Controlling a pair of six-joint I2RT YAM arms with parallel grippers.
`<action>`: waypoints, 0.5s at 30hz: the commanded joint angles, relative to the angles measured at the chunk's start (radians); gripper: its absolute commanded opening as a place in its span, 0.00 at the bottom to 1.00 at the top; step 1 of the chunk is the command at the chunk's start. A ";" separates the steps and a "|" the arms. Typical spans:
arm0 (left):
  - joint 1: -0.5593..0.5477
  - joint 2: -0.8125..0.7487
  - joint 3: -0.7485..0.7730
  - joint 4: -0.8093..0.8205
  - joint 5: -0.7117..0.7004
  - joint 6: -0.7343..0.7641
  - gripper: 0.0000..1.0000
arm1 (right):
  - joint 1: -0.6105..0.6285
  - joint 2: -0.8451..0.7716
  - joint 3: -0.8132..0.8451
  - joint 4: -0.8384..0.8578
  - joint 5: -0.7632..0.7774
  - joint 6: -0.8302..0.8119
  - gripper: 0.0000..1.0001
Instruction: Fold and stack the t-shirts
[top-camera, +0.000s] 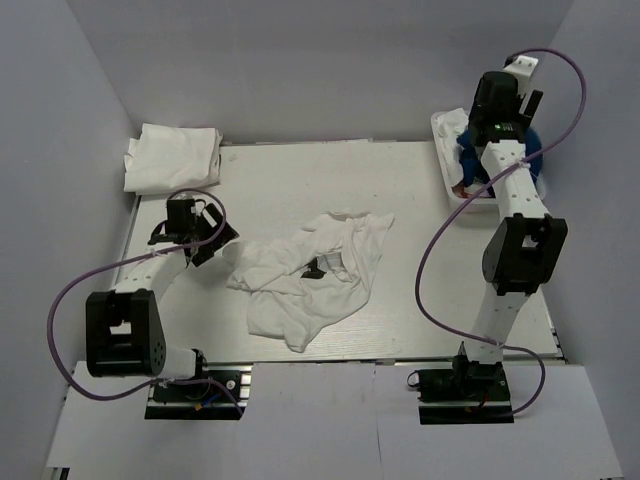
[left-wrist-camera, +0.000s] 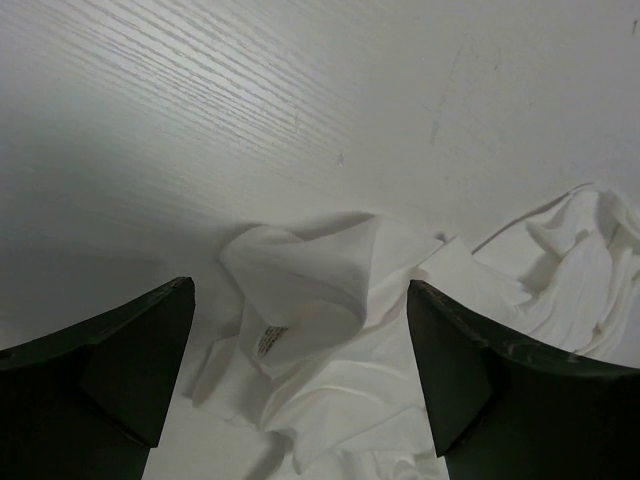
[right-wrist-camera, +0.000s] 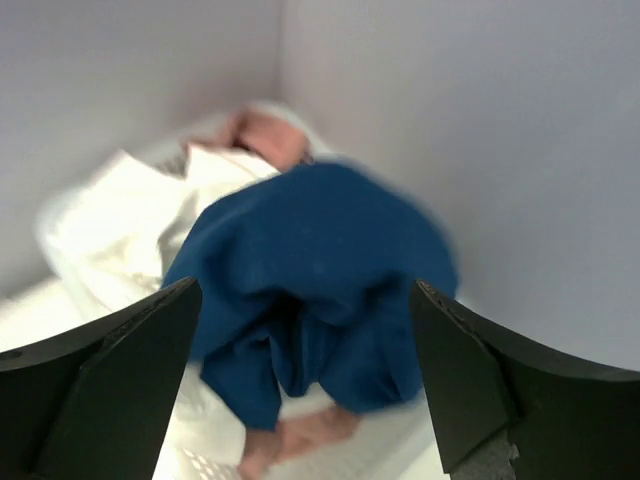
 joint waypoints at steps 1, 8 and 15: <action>-0.008 0.041 0.050 -0.012 0.063 0.018 0.95 | 0.004 -0.031 -0.021 -0.059 0.091 0.094 0.90; -0.008 0.088 0.033 -0.019 0.132 -0.003 0.84 | 0.128 -0.313 -0.401 0.119 -0.188 0.081 0.90; -0.017 0.178 0.051 0.009 0.155 -0.014 0.55 | 0.354 -0.333 -0.555 0.089 -0.219 0.146 0.90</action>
